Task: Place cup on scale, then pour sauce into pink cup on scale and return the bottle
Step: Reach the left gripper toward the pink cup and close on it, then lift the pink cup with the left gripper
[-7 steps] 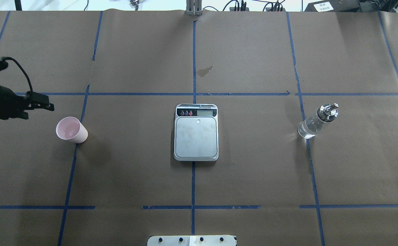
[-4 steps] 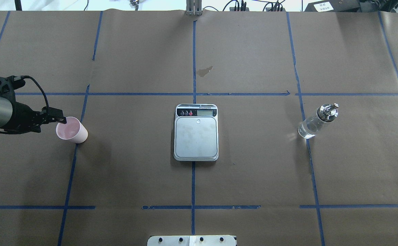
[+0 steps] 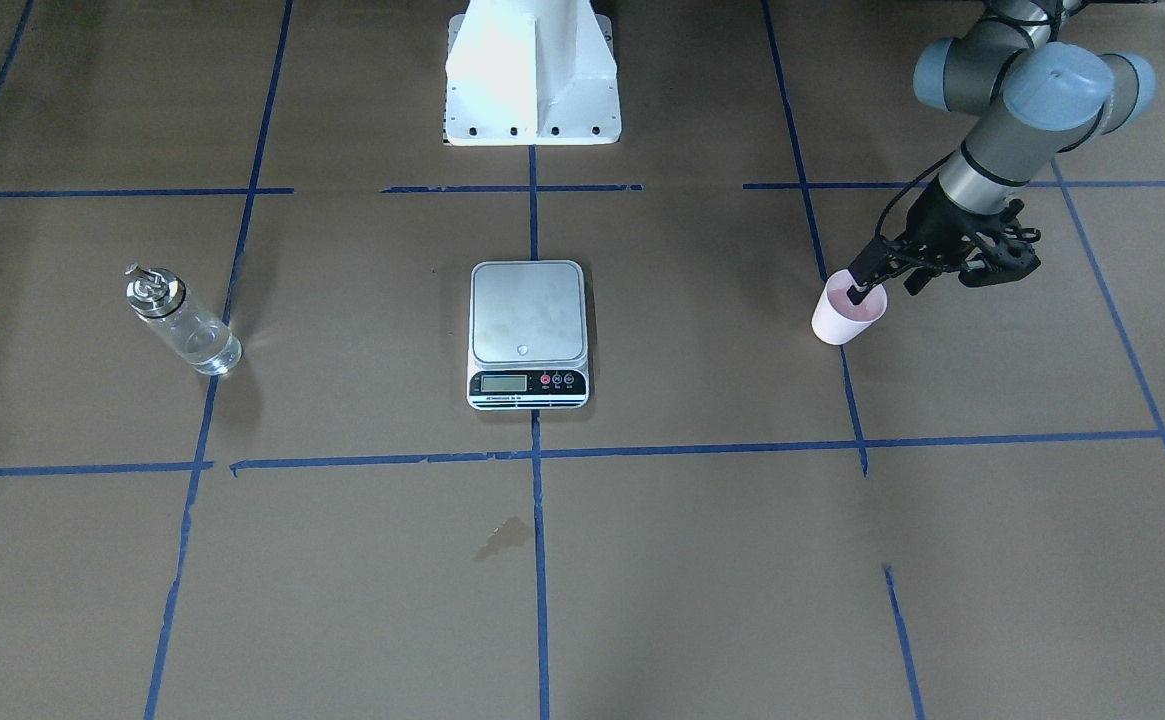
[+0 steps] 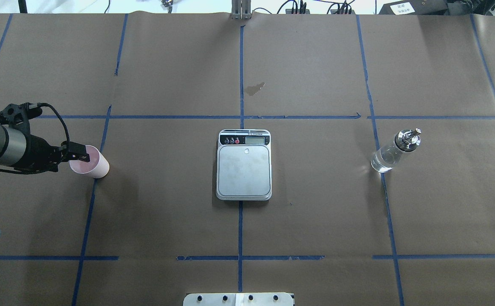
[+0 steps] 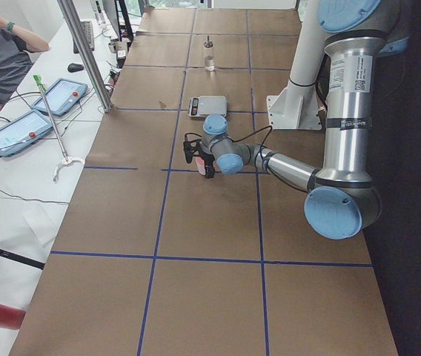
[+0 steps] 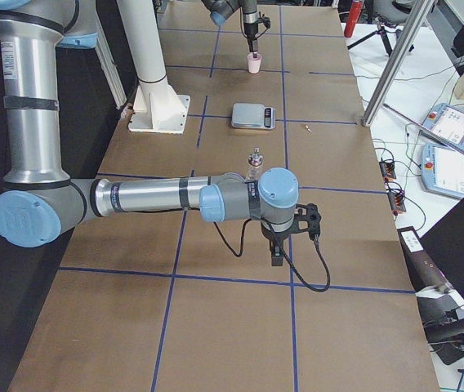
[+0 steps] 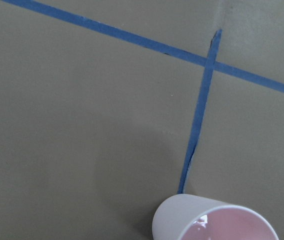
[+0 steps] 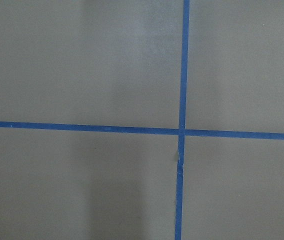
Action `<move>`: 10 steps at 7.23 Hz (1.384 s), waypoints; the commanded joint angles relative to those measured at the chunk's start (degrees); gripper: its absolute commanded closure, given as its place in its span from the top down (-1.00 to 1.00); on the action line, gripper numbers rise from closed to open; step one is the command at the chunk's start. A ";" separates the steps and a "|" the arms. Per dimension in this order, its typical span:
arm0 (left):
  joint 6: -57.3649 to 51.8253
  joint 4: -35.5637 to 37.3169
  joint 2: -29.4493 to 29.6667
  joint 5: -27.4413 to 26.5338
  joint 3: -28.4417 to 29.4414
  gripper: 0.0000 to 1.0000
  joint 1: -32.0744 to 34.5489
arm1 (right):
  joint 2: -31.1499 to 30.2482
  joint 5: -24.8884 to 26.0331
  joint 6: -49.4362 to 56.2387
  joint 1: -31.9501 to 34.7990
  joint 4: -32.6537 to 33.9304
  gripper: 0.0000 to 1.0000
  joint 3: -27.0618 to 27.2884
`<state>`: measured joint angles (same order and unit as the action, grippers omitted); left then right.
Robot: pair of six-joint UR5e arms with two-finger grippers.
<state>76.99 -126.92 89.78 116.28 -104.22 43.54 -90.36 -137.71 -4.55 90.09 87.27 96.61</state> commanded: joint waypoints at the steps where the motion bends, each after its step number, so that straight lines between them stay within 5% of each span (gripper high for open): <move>1: 0.01 0.01 0.22 0.00 0.33 0.25 -0.65 | 0.09 -0.10 -0.02 0.00 0.00 1.00 -0.02; 3: 0.01 2.01 0.39 -0.18 0.51 -0.91 -0.65 | 0.09 -0.10 -0.02 0.00 0.00 1.00 0.07; 5: -0.08 4.56 0.31 -0.18 -1.40 -1.00 0.05 | 0.09 -0.10 -0.02 0.00 0.09 1.00 0.16; 7: -0.43 17.86 2.66 0.08 -10.26 -1.00 1.27 | 0.01 -0.19 -0.02 0.00 0.18 1.00 0.07; 10: 1.40 48.93 31.05 0.78 -10.13 -1.00 4.89 | -0.17 -0.10 -0.02 0.09 0.00 1.00 0.77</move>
<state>77.10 -91.91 108.40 116.60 -114.44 47.91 -90.40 -137.88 -4.57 90.11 87.35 96.99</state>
